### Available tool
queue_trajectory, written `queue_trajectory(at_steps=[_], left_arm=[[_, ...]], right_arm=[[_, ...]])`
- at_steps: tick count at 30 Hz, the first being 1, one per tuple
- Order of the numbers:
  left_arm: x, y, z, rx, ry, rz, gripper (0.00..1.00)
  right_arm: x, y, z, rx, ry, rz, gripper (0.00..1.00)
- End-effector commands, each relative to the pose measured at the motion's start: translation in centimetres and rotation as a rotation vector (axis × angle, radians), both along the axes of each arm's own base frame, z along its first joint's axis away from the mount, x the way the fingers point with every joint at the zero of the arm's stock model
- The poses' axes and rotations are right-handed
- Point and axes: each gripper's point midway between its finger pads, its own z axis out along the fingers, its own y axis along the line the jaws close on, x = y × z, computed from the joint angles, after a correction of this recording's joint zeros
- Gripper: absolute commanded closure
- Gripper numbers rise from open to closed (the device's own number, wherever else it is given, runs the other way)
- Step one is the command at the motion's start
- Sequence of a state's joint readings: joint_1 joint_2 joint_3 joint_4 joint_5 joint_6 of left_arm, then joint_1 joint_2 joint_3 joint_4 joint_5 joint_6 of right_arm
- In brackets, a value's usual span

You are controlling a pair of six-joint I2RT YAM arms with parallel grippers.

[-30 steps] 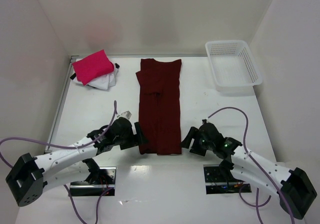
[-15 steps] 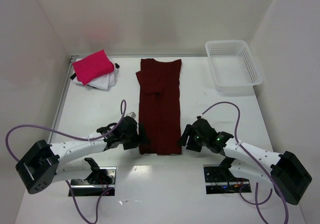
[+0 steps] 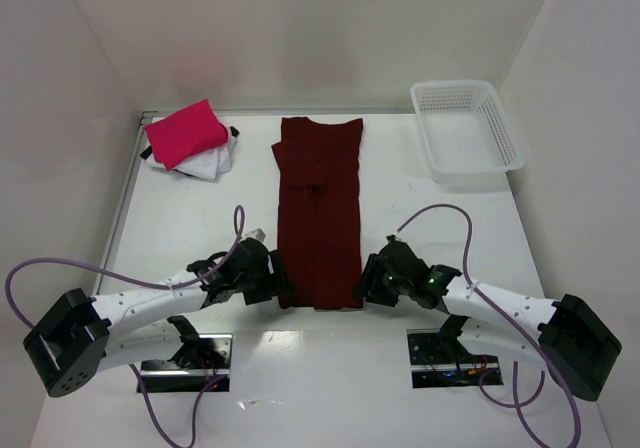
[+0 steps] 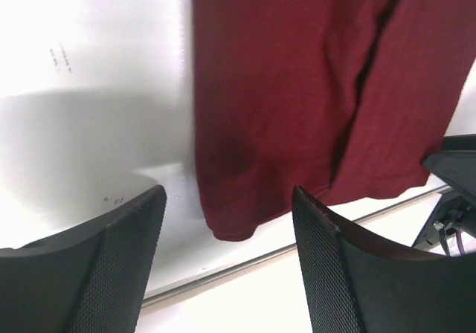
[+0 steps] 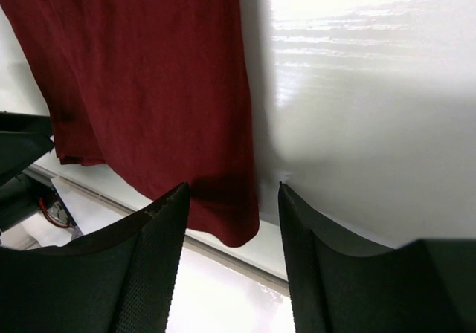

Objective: Fold and stack the t-shirts
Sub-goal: Grab the bottom of the folded rectangular tshirt with both arms

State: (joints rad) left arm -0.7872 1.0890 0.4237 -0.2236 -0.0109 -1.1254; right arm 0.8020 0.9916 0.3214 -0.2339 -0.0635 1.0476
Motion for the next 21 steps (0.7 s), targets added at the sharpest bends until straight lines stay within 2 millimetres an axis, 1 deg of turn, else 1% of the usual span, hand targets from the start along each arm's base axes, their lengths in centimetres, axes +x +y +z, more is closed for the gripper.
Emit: queue_trajectory(at_steps=[1,3,4,6,7,9,10,11,13,14,15,16,18,19,20,21], left_arm=[[-0.1,-0.3,0.2,-0.024,0.002,0.004,0.23],[-0.2,-0.2,-0.1,-0.016,0.011,0.003,0.24],[-0.4,-0.3,-0.5,-0.019,0.019,-0.002,0.25],[-0.3,-0.4,-0.8,-0.014,0.026,-0.003,0.28],[-0.3,-0.6,-0.9,-0.019,0.029,-0.008,0.33],[-0.4,-0.5,-1.5,-0.001,0.047,-0.007,0.40],[-0.2,-0.7,-1.4,-0.005,0.042,-0.008,0.43],[-0.3,-0.6,-1.7,0.006,0.047,-0.015,0.49],[-0.3,-0.6,-1.7,0.006,0.047,-0.015,0.58],[-0.3,-0.6,-1.7,0.006,0.047,-0.015,0.63],[-0.3,-0.6,-1.7,0.006,0.047,-0.015,0.71],[-0.3,-0.6,-1.7,0.006,0.047,-0.015,0.77],[-0.2,-0.7,-1.4,0.000,0.041,-0.015,0.88],[-0.2,-0.7,-1.4,0.000,0.041,-0.015,0.95],[-0.2,-0.7,-1.4,0.000,0.041,-0.015,0.99],[-0.2,-0.7,-1.4,0.000,0.041,-0.015,1.00]], right_arm=[[0.1,0.5,0.3,0.017,-0.017,-0.009,0.44],[0.1,0.5,0.0,0.005,-0.015,-0.007,0.46],[0.1,0.6,-0.2,0.001,-0.012,-0.006,0.49],[0.0,0.8,-0.2,-0.003,-0.008,0.002,0.51],[0.1,0.9,-0.2,-0.008,-0.004,0.002,0.57],[0.2,0.8,-0.4,-0.019,-0.004,-0.004,0.61],[0.2,0.8,-0.4,-0.019,-0.004,-0.004,0.64],[0.2,0.8,-0.4,-0.019,-0.004,-0.004,0.69],[0.1,0.6,-0.5,-0.016,-0.008,-0.005,0.74],[0.3,0.7,-0.2,-0.010,-0.021,-0.010,0.78],[0.4,0.7,0.1,0.001,-0.023,-0.017,0.81],[0.2,0.6,-0.2,-0.005,-0.018,-0.017,0.85],[0.3,0.7,-0.1,0.003,-0.025,-0.017,0.93],[0.3,0.7,-0.1,0.003,-0.025,-0.017,0.95],[0.4,0.7,-0.1,0.004,-0.026,-0.017,0.97],[0.5,0.9,0.1,0.012,-0.033,-0.017,1.00]])
